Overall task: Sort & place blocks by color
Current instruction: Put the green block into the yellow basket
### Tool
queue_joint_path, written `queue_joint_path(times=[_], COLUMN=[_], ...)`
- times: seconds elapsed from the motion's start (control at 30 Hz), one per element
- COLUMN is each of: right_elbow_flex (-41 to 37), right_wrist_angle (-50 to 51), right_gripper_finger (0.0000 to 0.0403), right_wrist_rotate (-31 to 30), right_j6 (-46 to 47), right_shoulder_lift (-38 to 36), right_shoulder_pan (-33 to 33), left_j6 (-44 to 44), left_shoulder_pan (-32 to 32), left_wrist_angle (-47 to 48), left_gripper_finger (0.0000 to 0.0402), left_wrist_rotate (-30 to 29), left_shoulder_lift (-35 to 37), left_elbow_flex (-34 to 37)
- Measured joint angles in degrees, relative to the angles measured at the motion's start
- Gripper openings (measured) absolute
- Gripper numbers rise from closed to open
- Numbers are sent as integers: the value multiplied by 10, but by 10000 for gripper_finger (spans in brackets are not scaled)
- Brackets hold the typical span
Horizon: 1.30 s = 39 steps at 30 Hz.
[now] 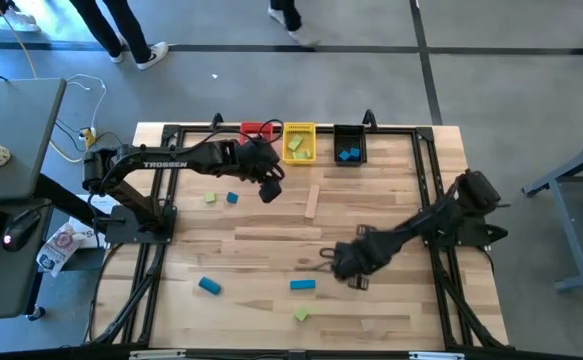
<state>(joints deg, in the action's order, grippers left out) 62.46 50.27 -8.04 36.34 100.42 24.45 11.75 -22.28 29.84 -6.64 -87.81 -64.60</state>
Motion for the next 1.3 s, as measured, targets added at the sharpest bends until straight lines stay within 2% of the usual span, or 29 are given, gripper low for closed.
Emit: queue_joint_path(times=[0.23,0.57,0.77,1.07,1.3], right_elbow_flex=[0,1,1,1,1], right_wrist_angle=[-62,-222,-321,-473,-577], right_gripper_finger=[95,95,95,95,95], right_wrist_rotate=[-52,-54,-54,-53,-53], right_j6=[-101,-264,-327,-368,-378], right_shoulder_lift=[-23,-34,-34,-34,-32], right_shoulder_pan=[-96,-217,-284,-380,-449], left_j6=[-4,16,15,-72,-202], left_shoulder_pan=[0,10,10,-9,-23], left_wrist_angle=[80,192,228,241,245], left_gripper_finger=[209,209,209,209,209], left_wrist_rotate=[-93,-117,-140,-137,-121], left_shoulder_lift=[5,30,36,36,36], left_elbow_flex=[0,0,0,0,0])
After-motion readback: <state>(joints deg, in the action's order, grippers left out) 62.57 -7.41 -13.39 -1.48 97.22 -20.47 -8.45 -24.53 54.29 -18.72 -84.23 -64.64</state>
